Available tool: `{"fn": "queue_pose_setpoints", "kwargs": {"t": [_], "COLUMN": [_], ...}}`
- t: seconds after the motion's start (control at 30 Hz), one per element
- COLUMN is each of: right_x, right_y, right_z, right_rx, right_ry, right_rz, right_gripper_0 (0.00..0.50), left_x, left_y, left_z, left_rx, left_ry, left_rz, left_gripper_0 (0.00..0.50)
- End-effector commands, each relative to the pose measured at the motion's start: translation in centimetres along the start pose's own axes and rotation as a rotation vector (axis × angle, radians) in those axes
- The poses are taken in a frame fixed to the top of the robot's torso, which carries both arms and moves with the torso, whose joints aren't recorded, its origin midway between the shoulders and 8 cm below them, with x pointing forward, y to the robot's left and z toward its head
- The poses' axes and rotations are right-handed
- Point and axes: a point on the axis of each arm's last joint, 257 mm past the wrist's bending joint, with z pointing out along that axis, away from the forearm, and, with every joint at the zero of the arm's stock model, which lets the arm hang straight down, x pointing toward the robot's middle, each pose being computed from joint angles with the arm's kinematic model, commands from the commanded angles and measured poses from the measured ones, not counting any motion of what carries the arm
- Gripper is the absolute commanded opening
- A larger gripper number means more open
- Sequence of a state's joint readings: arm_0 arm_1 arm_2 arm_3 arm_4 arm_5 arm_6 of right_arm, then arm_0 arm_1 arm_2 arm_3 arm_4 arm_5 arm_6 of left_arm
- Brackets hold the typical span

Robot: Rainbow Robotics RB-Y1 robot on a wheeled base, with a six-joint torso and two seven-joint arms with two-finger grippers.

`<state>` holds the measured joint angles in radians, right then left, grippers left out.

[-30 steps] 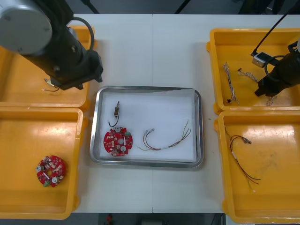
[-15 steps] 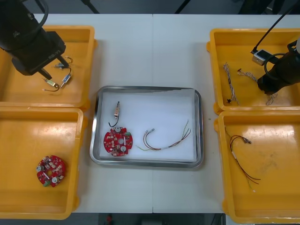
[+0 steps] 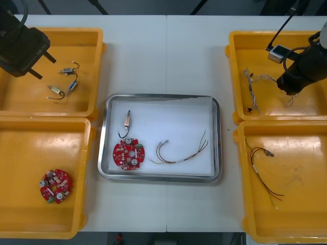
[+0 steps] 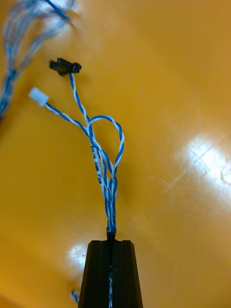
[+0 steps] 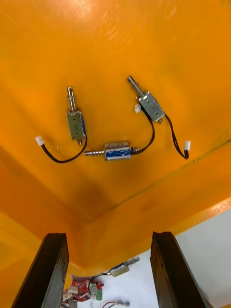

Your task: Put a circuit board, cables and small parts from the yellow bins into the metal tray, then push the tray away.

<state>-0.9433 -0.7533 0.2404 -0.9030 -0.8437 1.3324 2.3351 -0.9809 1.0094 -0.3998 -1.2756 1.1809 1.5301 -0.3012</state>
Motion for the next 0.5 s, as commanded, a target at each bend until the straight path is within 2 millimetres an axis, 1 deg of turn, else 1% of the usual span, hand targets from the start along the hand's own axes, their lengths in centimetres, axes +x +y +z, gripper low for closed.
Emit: {"fn": "queue_pose_setpoints", "kwargs": {"t": [0.03, 0.13, 0.17, 0.23, 0.27, 0.33, 0.37, 0.43, 0.5], "right_x": [-0.4, -0.8, -1.0, -1.5, -1.5, -1.8, -1.9, -2.2, -2.5], "right_y": [-2.2, -1.4, -1.2, -0.3, -0.1, 1.0, 1.2, 2.1, 3.0], "right_z": [-4.3, -6.9, -7.4, -9.2, -9.5, -11.2, -11.7, -13.2, -14.1], "right_rx": [0.048, 0.023, 0.020, 0.001, -0.004, -0.021, -0.025, -0.037, -0.043], "right_ry": [-0.008, 0.000, 0.000, 0.001, 0.004, 0.007, 0.007, 0.009, 0.009], "right_rz": [-0.068, -0.096, -0.102, -0.125, -0.128, -0.154, -0.159, -0.184, -0.210], "right_gripper_0": [0.000, 0.000, 0.000, 0.000, 0.000, 0.000, 0.000, 0.000, 0.000], "left_x": [-3.9, -4.9, -5.0, -5.4, -5.4, -5.5, -5.5, -5.5, -5.6], "left_y": [-1.1, -0.4, -0.2, 0.2, 0.3, 0.7, 0.8, 1.3, 1.5], "left_z": [-3.0, -1.8, -1.5, -0.8, -0.7, -0.1, 0.0, 0.5, 0.8], "left_rx": [0.051, 0.033, 0.029, 0.017, 0.011, -0.007, -0.011, -0.034, -0.049], "left_ry": [-0.098, -0.122, -0.124, -0.139, -0.141, -0.153, -0.158, -0.172, -0.187], "left_rz": [-0.043, -0.051, -0.052, -0.047, -0.046, -0.031, -0.026, -0.004, 0.013], "left_gripper_0": [0.500, 0.500, 0.500, 0.500, 0.500, 0.500, 0.500, 0.500, 0.500]}}
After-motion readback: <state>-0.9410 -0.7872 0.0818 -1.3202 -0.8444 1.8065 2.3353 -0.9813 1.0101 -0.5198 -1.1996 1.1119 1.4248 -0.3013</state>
